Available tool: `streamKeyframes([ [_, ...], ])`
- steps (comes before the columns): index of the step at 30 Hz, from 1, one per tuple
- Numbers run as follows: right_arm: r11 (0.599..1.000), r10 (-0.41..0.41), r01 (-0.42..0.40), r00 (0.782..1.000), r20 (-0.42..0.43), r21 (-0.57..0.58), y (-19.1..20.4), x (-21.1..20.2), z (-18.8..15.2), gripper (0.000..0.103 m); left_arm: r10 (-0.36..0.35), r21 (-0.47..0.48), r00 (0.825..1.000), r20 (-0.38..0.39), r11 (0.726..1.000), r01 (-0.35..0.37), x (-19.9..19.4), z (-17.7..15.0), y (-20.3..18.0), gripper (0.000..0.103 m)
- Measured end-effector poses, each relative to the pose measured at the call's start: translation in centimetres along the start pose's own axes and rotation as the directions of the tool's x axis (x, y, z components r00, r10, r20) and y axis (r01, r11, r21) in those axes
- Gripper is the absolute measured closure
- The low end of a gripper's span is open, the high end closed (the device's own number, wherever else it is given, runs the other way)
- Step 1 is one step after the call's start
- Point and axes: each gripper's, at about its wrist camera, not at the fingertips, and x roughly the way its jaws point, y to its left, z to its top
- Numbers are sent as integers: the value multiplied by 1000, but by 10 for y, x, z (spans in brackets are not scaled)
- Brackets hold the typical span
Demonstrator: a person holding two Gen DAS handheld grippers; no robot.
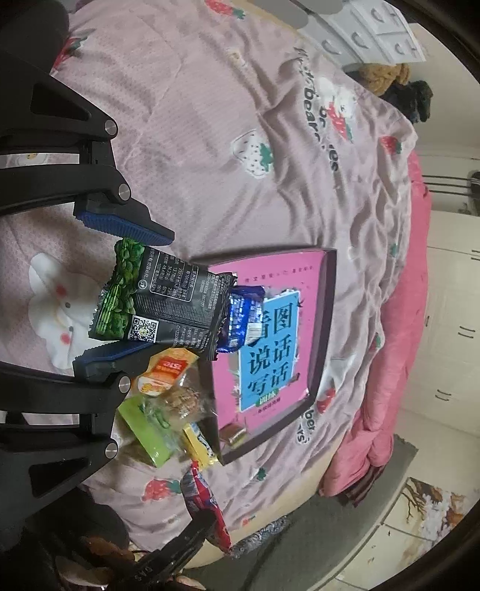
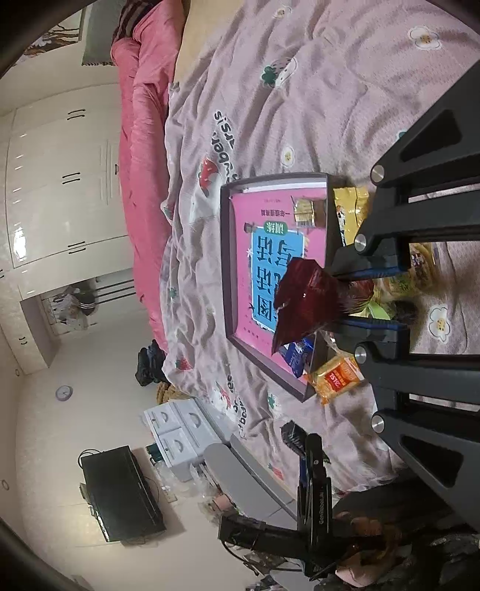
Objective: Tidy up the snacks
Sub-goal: 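Carry the black pack into the tray with the left tool while the right tool carries the red pack there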
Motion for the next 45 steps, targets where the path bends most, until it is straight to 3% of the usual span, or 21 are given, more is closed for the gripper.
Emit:
streamKeyframes([
  [24,1000,-31,30,998,63,10,-13,6,19,86,-67,25,996,64,998,66,5,36,-36,53],
  [45,998,-32,30,999,40,52,-32,36,30,86,-75,56,997,24,996,74,56,58,-65,53],
])
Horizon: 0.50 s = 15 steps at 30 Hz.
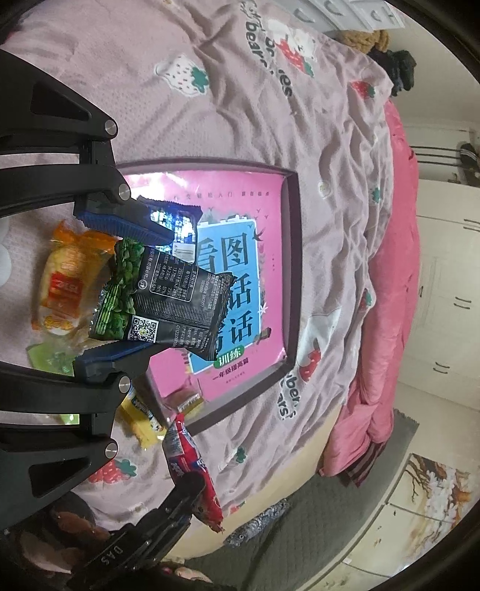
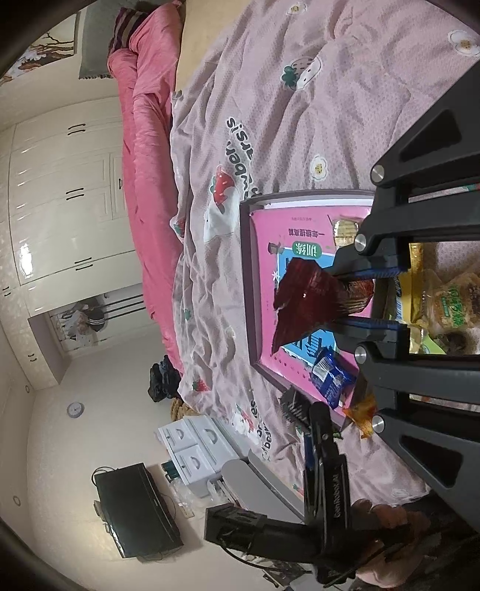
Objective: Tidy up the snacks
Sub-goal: 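Carry the black pack into the tray with the left tool while the right tool carries the red pack there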
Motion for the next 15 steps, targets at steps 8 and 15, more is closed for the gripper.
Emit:
streamKeyframes([
  [8,998,18,-17,1000,-20,53,-12,20,2,86,0,5,1000,-15,1000,0,25,6,-4,53],
  [15,990,46,-41,998,-31,132,-26,33,1,86,-8,46,1000,-22,999,9,42,8,-13,53],
])
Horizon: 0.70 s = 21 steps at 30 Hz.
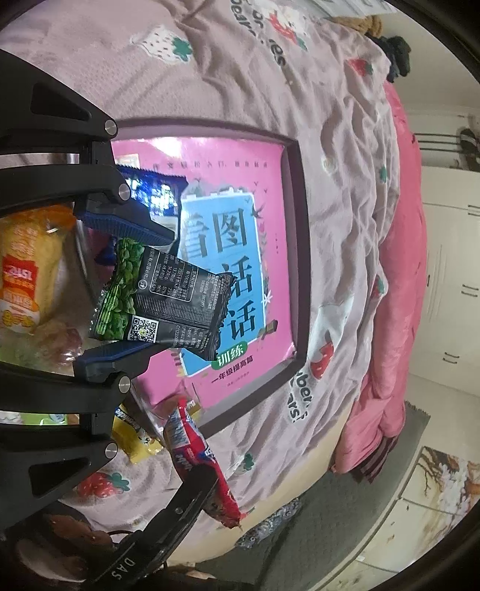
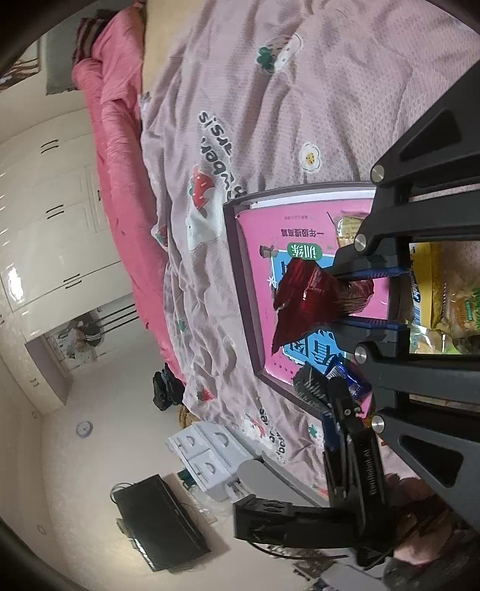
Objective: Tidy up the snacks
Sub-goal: 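Carry the black pack into the tray with the left tool while the right tool carries the red pack there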
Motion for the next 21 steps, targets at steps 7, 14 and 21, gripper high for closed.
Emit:
streamKeyframes([
  [7,994,58,-54,998,-39,98,-14,16,-2,86,-1,10,1000,-17,1000,2,15,3,-3,53],
  [14,985,92,-79,992,-81,154,-22,33,-6,86,0,9,999,-35,1000,1,27,3,-3,52],
  [21,990,55,-40,993,-106,134,-22,43,-6,85,-6,11,999,-44,1000,6,32,3,-3,52],
])
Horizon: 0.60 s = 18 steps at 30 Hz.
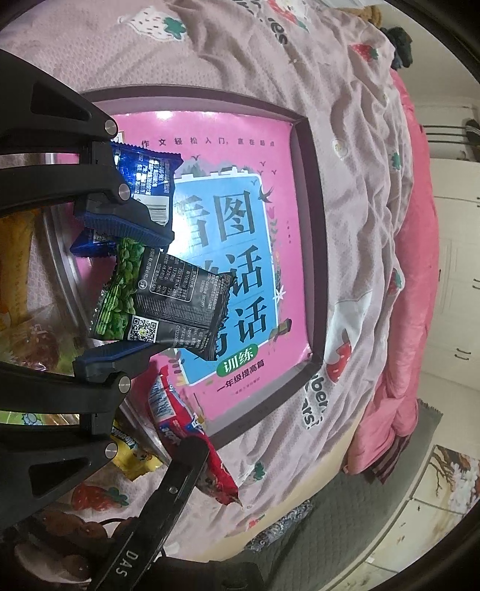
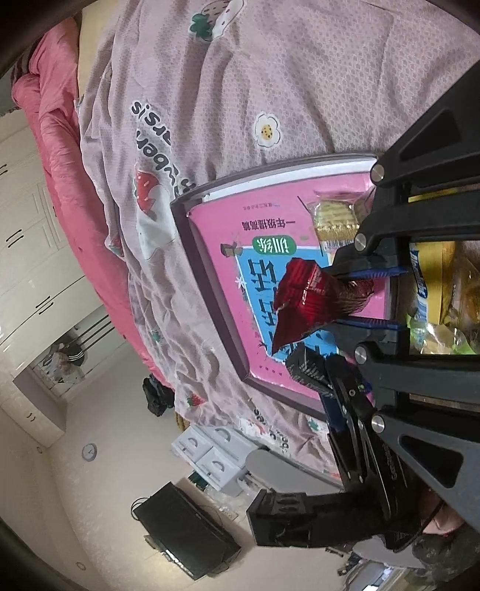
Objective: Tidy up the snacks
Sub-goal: 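Carry the black pack into the tray with the left tool while the right tool carries the red pack there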
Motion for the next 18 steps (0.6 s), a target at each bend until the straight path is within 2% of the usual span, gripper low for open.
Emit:
streamKeyframes([
  [9,996,-79,79,997,4,-52,3,3,0,85,0,-1,1000,-17,1000,0,8,0,-1,52],
  [14,993,-107,107,994,11,-40,-2,3,2,84,4,-3,1000,-22,1000,-4,12,1,0,52],
  [18,992,-125,125,992,18,-26,-6,0,3,80,8,-8,1000,-21,1000,-8,14,3,2,52],
])
